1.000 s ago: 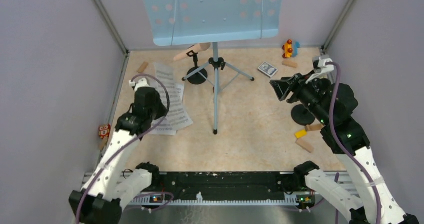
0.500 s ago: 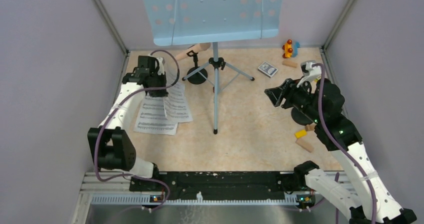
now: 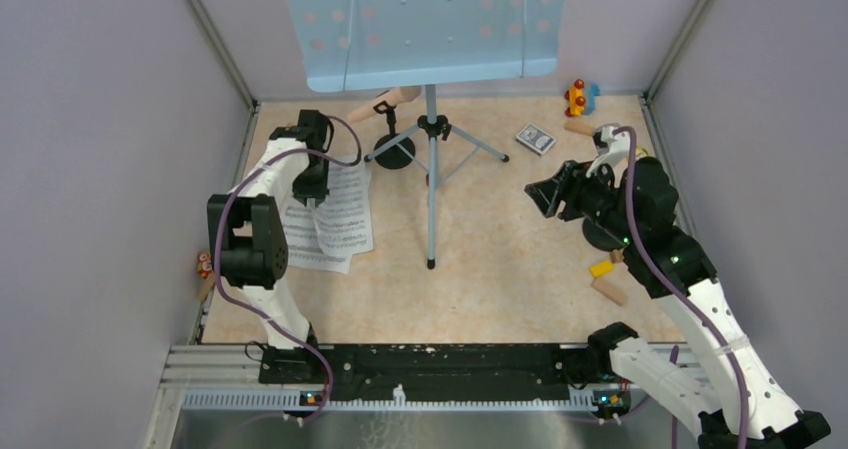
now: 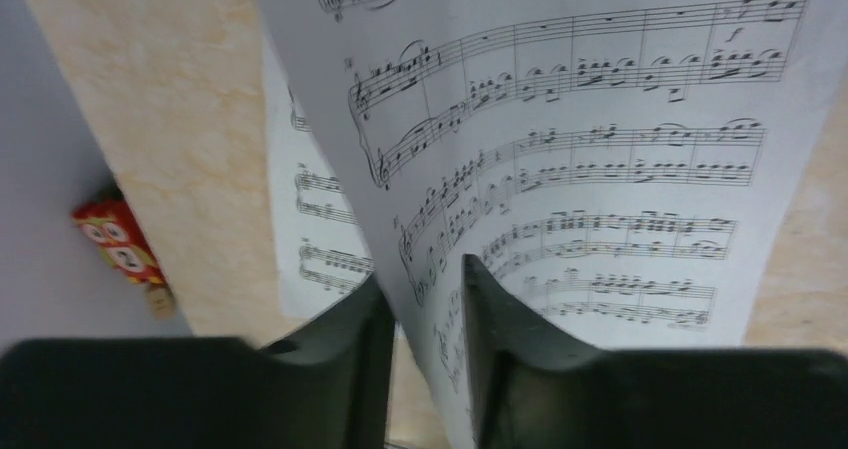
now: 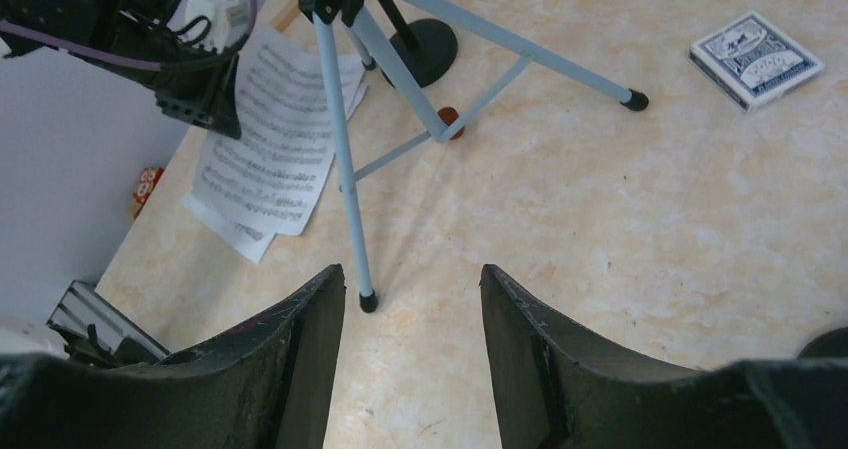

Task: Pack up the instrument practice props

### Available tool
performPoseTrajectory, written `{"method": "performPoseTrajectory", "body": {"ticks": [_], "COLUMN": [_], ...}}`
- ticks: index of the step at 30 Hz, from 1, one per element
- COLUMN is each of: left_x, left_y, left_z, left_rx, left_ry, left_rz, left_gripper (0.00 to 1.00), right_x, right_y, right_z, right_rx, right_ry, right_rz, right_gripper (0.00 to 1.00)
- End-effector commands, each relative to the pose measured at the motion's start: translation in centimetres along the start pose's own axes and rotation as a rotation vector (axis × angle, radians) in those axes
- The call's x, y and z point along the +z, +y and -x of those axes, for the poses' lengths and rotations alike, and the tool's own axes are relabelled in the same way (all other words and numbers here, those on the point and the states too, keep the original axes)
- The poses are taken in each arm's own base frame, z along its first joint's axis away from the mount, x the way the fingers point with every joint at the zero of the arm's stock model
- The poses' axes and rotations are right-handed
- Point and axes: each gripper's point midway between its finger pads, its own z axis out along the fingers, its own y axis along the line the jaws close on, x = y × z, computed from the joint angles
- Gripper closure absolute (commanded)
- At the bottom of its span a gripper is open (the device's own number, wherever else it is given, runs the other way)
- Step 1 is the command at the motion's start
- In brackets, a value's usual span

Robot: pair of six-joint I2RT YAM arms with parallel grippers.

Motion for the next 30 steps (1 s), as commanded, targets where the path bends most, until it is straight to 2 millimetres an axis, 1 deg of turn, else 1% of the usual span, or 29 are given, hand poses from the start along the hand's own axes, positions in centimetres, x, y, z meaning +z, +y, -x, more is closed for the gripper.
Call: {"method": "performPoseTrajectory", "body": {"ticks": [1,3,4,8,11,13,15,17,20,21,22,24,26,28,30], "left_x": [-2.1,-2.8,-3.1,-4.9,-6.6,-7.8,-9.2,-10.4,-12.3,-12.7,-14.1,-15.6,-17.5,-18.9,-19.9], "left_y": [3.0,3.8,4.1,5.2,5.8,5.9,5.4,4.0,1.3,0.2,-0.6,-3.1,-5.4,-7.0,-8.2], "left_z": [1.5,1.7,1.8,2.0,2.1,2.0,1.8,1.4,1.0,0.6,0.5,0.1,-0.4,-1.2,-1.6], "left_rx": [-0.029,-0.041,-0.047,-0.081,-0.121,-0.169,-0.226,-0.270,-0.311,-0.310,-0.313,-0.281,-0.258,-0.257,-0.267], "left_ry": [-0.071,-0.100,-0.113,-0.176,-0.238,-0.289,-0.349,-0.421,-0.558,-0.602,-0.683,-0.794,-0.893,-0.957,-1.004], "left_rz": [0.138,0.177,0.190,0.230,0.243,0.229,0.177,0.072,-0.124,-0.194,-0.268,-0.437,-0.609,-0.742,-0.838], "left_gripper": [0.54,0.43,0.39,0.30,0.24,0.19,0.14,0.08,0.02,0.01,0.01,0.01,0.01,0.01,0.01], "right_x": [0.4,0.5,0.5,0.5,0.3,0.1,0.0,-0.2,-0.2,-0.3,-0.2,-0.1,0.2,0.9,1.6], "right_y": [-0.1,0.0,0.0,-0.1,-0.4,-0.6,-0.6,-0.6,-0.5,-0.5,-0.5,-0.5,-0.5,-0.3,0.1], "right_z": [-0.5,-0.8,-0.9,-1.0,-1.0,-1.1,-1.1,-1.3,-1.6,-1.8,-1.9,-2.1,-2.4,-3.3,-3.7], "right_rx": [0.018,0.026,0.030,0.033,0.028,0.025,0.023,0.021,0.022,0.022,0.022,0.023,0.034,0.067,0.102], "right_ry": [0.010,0.015,0.019,0.021,0.015,0.011,0.003,-0.006,-0.012,-0.010,-0.008,-0.009,-0.014,-0.007,-0.010], "right_rz": [0.007,0.013,0.016,0.009,-0.010,-0.017,-0.016,-0.007,0.005,0.008,0.011,0.016,0.026,0.050,0.086], "right_gripper": [0.48,0.48,0.48,0.48,0.48,0.48,0.48,0.47,0.46,0.46,0.45,0.45,0.45,0.44,0.44]}}
